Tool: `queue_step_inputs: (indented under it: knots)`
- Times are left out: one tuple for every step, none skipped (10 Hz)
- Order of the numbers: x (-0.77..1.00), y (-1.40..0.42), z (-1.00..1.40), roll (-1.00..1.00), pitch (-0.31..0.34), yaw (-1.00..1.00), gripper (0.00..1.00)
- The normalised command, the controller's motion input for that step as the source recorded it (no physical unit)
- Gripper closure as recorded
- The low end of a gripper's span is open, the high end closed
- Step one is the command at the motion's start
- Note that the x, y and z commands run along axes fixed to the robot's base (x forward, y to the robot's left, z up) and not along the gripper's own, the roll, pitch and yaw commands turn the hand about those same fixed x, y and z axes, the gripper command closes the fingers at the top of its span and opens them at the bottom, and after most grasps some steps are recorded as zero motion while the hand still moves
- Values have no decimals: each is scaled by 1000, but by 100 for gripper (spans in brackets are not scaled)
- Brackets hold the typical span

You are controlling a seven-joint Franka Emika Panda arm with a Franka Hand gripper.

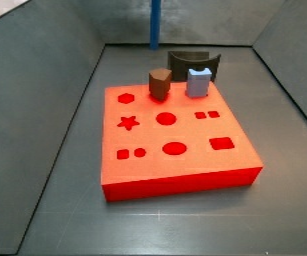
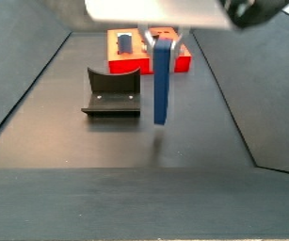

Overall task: Pick up the rectangle object. Move up. Move to above the board. Insert the rectangle object.
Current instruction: Move up, then move to above the board.

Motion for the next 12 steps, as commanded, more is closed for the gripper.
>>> queue_step_inputs:
  knots:
    - [-3,17,307,35,72,-19,100]
    - [223,442,1000,103,-30,70,100]
    - [236,458,1000,100,-15,71,100]
    - [170,322,947,50,48,35,100]
    - [108,210,795,41,58,11,100]
    - [45,100,582,24,66,-7,100]
    - [20,52,369,25,68,-10,100]
    - [15,35,210,27,76,-7,100]
    - [-76,-1000,200,-1,291,724,100]
    - [-76,-1000,200,6,283,703,100]
    - [-82,-1000,208,59,171,463,100]
    - [-80,-1000,203,35,58,227,100]
